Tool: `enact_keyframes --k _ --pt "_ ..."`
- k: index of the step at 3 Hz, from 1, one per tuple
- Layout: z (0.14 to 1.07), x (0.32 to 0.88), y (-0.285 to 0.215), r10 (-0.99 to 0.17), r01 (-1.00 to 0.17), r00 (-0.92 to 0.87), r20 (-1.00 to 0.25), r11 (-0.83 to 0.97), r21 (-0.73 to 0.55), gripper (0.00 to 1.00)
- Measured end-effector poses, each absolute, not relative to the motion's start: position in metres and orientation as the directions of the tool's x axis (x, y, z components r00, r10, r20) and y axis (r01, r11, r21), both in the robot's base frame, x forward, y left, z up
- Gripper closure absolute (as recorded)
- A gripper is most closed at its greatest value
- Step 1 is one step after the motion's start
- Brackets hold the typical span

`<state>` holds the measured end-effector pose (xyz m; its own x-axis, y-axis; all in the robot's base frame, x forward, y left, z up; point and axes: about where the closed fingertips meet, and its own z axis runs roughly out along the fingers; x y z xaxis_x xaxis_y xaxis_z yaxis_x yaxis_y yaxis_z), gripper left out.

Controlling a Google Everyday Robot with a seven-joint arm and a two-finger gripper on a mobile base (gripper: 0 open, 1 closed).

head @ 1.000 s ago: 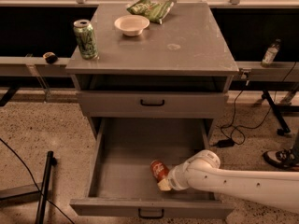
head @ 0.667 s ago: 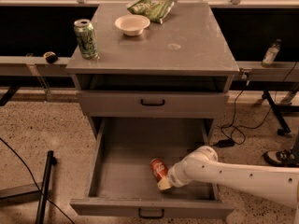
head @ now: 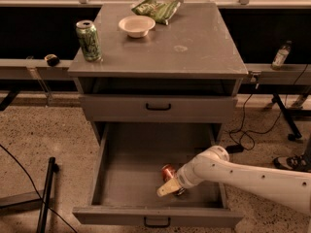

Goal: Place coke can into middle drawer

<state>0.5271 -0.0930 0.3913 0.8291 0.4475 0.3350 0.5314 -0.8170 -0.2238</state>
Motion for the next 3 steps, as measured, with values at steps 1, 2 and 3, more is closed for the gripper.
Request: enact_keyframes --k 1,2,3 --pt "0.402 0.519 -0.086 0.499 0.575 0.805 0.322 -0.789 -0.215 0.0" --pt "0.419 0.509 -0.093 0.516 0.599 0.785 0.343 -0.775 -0.204 0.0" --pt "0.443 0.493 -0.114 0.512 0.614 0.751 0.417 -0.774 -0.156 0.0"
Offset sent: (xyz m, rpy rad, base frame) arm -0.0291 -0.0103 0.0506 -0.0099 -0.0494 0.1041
